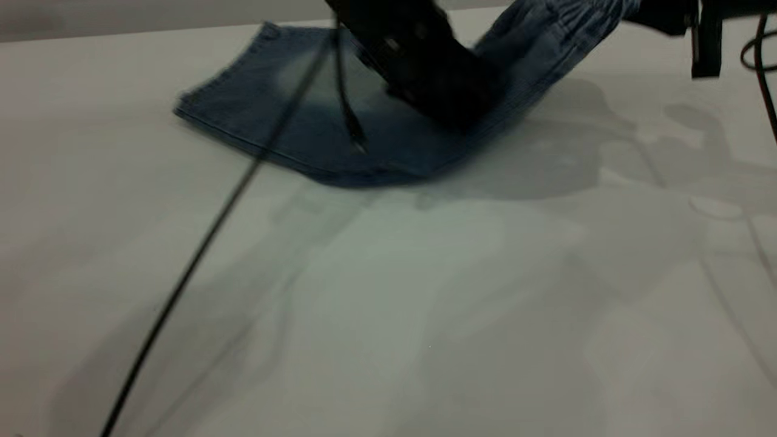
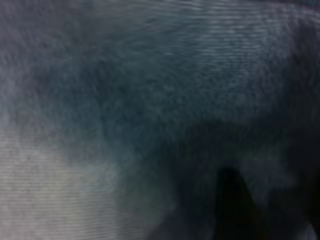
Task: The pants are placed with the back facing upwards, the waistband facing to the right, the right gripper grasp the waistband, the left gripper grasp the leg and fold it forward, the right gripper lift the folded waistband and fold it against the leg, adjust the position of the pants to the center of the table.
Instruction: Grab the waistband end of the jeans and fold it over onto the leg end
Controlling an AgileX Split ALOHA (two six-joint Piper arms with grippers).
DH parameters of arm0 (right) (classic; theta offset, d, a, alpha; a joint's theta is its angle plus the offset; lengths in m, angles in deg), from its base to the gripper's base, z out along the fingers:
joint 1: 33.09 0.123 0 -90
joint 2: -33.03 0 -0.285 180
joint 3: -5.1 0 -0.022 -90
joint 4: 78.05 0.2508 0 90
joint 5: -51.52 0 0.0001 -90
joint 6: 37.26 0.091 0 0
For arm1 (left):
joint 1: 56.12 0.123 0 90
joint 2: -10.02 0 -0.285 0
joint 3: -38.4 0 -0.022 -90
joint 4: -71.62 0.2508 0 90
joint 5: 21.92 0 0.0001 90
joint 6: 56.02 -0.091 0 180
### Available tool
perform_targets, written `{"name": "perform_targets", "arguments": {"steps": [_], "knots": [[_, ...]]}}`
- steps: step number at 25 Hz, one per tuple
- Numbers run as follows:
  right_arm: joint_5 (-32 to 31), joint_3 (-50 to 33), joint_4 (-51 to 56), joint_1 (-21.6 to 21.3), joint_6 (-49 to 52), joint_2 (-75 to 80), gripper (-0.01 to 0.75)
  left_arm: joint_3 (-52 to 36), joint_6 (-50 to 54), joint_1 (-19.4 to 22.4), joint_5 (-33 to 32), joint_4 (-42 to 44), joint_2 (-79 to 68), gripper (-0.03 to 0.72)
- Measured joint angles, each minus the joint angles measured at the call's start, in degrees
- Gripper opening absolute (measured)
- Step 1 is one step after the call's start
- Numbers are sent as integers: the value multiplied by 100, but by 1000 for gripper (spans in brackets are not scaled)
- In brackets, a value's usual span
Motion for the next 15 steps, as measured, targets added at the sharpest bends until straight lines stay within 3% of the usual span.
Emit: {"name": "perform_targets", "arguments": {"steps": [8,15], "knots": [[-332,0,-16,-71,-7,-259,67,0,-513,-552,255,-831,-90,342],[-365,0,77,-170,-35,-259,67,0,-689,-359,50,-549,98,342]]}}
